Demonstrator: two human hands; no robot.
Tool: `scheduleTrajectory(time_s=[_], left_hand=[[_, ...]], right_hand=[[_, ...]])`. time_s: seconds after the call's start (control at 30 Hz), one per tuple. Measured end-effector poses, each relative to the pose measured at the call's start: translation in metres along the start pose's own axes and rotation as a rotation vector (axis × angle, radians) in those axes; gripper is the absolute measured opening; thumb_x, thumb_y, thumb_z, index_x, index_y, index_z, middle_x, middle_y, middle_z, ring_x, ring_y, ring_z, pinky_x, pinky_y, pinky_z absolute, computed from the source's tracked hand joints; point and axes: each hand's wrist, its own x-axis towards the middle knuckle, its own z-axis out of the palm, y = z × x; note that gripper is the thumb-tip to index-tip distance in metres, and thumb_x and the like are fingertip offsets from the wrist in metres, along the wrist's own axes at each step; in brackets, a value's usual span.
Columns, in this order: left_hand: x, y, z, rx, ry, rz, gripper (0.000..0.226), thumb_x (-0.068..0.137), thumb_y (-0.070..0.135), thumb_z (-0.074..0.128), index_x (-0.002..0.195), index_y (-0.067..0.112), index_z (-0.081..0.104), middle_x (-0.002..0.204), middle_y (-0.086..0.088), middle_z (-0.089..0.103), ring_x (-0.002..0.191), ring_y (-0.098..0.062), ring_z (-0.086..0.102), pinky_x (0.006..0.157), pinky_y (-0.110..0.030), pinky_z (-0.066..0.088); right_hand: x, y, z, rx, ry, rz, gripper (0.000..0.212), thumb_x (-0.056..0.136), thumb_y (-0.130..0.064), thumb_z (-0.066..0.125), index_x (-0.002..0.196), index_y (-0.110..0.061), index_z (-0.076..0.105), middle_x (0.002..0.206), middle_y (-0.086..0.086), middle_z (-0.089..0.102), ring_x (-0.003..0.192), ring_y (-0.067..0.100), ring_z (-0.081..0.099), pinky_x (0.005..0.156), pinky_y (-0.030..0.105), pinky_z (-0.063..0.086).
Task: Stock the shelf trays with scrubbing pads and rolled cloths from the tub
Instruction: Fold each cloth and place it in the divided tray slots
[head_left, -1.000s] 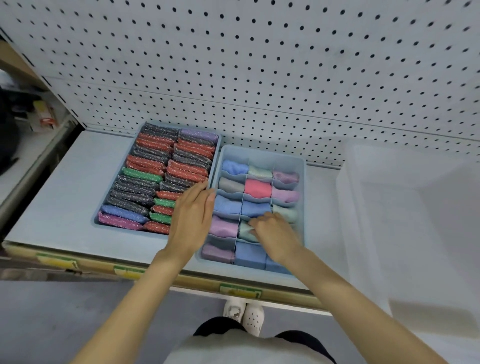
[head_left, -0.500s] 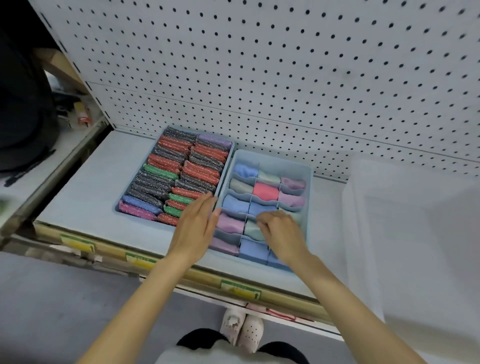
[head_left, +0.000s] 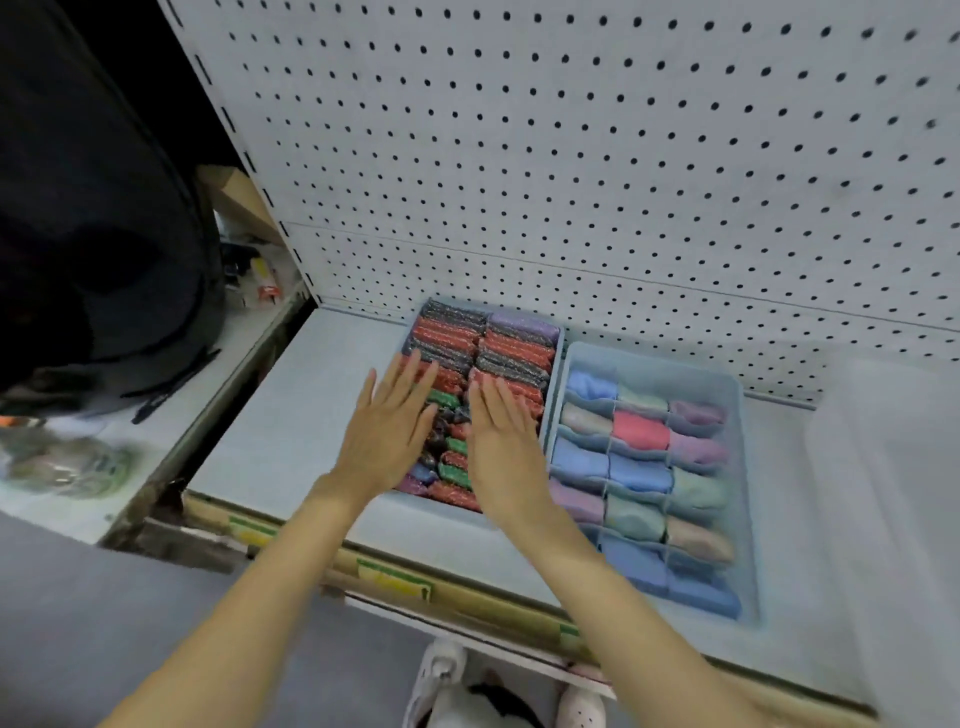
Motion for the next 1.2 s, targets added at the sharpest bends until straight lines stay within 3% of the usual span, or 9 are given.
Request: scheduleTrajectory(time_s=[0.13,0.23,0.37,0.47,0.57,0.73,0.9,1.07,1.2], left_hand=[[0.017,-0.011,0.023,0.045,-0.088,0.025,0.062,0.093,0.048,-0.01,0.15,0.025,-0.005,0.159,0.0,-0.005,0.146,-0.018,-0.012,0.119,-0.037,-0.008],[0.021,-0.012,0.032,0.059,-0.091,0.015,0.06,0.096,0.045,-0.006,0.151,0.022,-0.001,0.158,-0.003,-0.002,0.147,-0.023,-0.005,0.12,-0.042,0.0],[0.023,-0.011,0.027,0.033,-0.112,0.041,0.058,0.101,0.042,0.006,0.148,0.016,0.029,0.152,-0.011,0.031,0.142,-0.029,0.027,0.114,-0.046,0.014],[0.024,-0.016,0.017,-0.022,-0.091,0.057,0.059,0.101,0.046,0.005,0.144,0.02,0.037,0.15,-0.01,0.037,0.14,-0.029,0.032,0.113,-0.048,0.011],[0.053,-0.022,0.001,-0.108,-0.012,0.09,0.059,0.1,0.045,0.003,0.147,0.024,0.03,0.156,-0.006,0.021,0.146,-0.024,0.017,0.119,-0.043,0.001],[0.092,-0.032,0.011,0.006,-0.145,0.268,0.064,0.094,0.047,-0.009,0.152,0.025,0.007,0.159,-0.002,0.003,0.147,-0.021,-0.001,0.116,-0.038,-0.011],[0.087,-0.034,0.016,0.005,-0.18,0.295,0.072,0.09,0.05,-0.019,0.151,0.027,0.013,0.158,0.002,0.018,0.147,-0.018,0.006,0.117,-0.039,-0.01],[0.105,-0.037,0.008,-0.116,-0.04,0.267,0.057,0.1,0.042,0.009,0.149,0.019,0.027,0.157,-0.01,0.019,0.145,-0.023,0.017,0.118,-0.041,0.004],[0.135,-0.045,0.012,-0.029,-0.132,0.296,0.06,0.095,0.049,-0.005,0.151,0.029,0.003,0.158,-0.003,-0.007,0.144,-0.019,-0.012,0.119,-0.042,-0.006]], right_hand=[[0.026,0.01,0.023,-0.165,0.003,0.265,0.063,0.098,-0.042,0.013,0.143,-0.002,0.032,0.149,0.015,0.036,0.14,0.028,0.03,0.115,0.045,0.02],[0.027,0.013,0.034,-0.259,-0.02,0.292,0.064,0.1,-0.044,0.011,0.14,-0.002,0.04,0.144,0.015,0.043,0.136,0.026,0.038,0.111,0.048,0.03],[0.028,0.012,0.032,-0.356,-0.046,0.302,0.062,0.1,-0.046,0.016,0.143,-0.006,0.037,0.147,0.012,0.038,0.138,0.023,0.033,0.113,0.045,0.022],[0.03,0.008,0.021,-0.317,0.016,0.304,0.058,0.1,-0.044,0.018,0.139,-0.01,0.045,0.144,0.01,0.045,0.134,0.023,0.042,0.11,0.043,0.022],[0.056,0.012,0.009,-0.224,0.107,0.334,0.055,0.1,-0.041,0.021,0.14,-0.012,0.044,0.145,0.009,0.044,0.135,0.024,0.04,0.111,0.041,0.02],[0.08,0.022,0.022,-0.245,-0.073,0.251,0.075,0.095,-0.049,-0.01,0.145,-0.017,0.036,0.152,0.006,0.033,0.143,0.023,0.026,0.116,0.038,0.007],[0.08,0.023,0.021,-0.209,-0.059,0.235,0.074,0.094,-0.051,-0.009,0.146,-0.02,0.034,0.153,0.004,0.028,0.144,0.02,0.022,0.116,0.033,0.001],[0.103,0.044,-0.004,-0.014,0.127,0.29,0.058,0.098,-0.046,0.02,0.143,-0.016,0.039,0.151,0.007,0.034,0.142,0.023,0.027,0.118,0.036,0.016],[0.122,0.05,0.014,-0.19,0.01,0.284,0.061,0.097,-0.047,0.014,0.145,-0.017,0.037,0.153,0.011,0.029,0.143,0.028,0.025,0.117,0.039,0.013]])
